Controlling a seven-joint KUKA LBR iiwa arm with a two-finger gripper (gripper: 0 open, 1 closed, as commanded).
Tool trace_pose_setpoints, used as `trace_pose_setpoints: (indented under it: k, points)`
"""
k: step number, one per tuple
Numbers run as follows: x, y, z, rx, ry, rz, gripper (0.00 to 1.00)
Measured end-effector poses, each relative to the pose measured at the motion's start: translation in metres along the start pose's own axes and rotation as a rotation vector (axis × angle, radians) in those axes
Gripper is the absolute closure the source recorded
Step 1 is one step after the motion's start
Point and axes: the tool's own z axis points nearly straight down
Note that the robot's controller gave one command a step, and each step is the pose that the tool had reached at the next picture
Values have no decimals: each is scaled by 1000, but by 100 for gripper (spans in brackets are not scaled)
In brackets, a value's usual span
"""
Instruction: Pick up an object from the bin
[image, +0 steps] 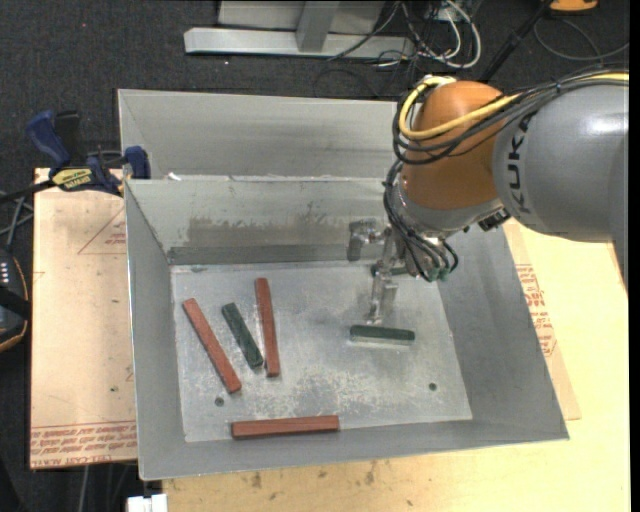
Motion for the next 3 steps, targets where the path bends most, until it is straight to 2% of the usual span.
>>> trace_pose_setpoints:
  k: [1,2,3]
  points:
    - [5,-51,26,-1,5,-65,0]
    - [41,-66,79,2,4,-149,0]
    - [106,-49,90,-1,7,-304,100]
